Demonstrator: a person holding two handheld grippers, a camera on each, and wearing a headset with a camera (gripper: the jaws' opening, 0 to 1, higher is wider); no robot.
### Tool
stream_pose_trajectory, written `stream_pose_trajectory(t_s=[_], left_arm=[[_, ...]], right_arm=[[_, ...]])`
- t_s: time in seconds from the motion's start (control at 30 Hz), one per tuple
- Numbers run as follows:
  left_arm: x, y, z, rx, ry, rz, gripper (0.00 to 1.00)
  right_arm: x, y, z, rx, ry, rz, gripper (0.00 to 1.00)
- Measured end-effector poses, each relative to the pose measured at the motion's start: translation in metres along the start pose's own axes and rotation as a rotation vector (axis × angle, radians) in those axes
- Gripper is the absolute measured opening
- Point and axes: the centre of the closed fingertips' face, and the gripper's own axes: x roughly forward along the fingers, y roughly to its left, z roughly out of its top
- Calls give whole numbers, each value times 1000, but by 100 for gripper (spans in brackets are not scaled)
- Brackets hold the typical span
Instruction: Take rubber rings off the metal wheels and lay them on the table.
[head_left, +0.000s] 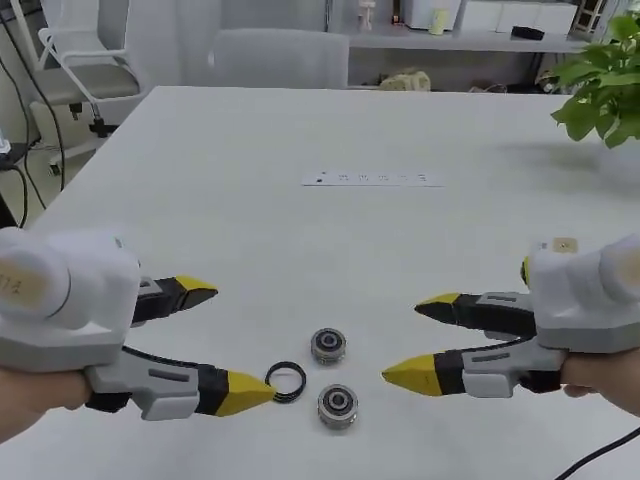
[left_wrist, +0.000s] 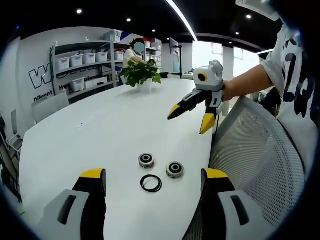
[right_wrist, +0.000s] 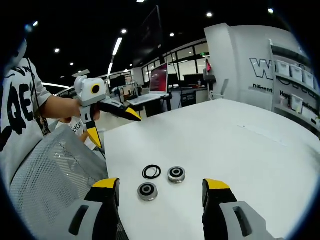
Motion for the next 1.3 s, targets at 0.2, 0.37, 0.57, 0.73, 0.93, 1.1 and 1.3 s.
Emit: stream_pose_trajectory(t_s=[0.2,0.37,0.57,0.73,0.93,1.1,1.3], left_arm=[[2,-2,6,-4,-15,0,77],[2,-5,7,5,-15,-3,80],[-1,-8,5,3,-10,-7,84],[-5,-11,0,6,5,-14,88],[-10,-12,-7,-12,12,-17,90],[-13,-11,-10,-28,11,-5,91],[-17,-7,-11,-38,5,13,92]], right_arm=[[-8,2,0,-41,12,-21,74],[-14,6,-1,-87,47,-35,80],[-16,9,-8,-118,82,-32,85],[-16,8,-13,-120,99,-41,89],[-17,7,-13,-123,99,-51,93],[-18,8,-12,-133,99,-55,95],[-18,8,-13,-132,98,-58,97]])
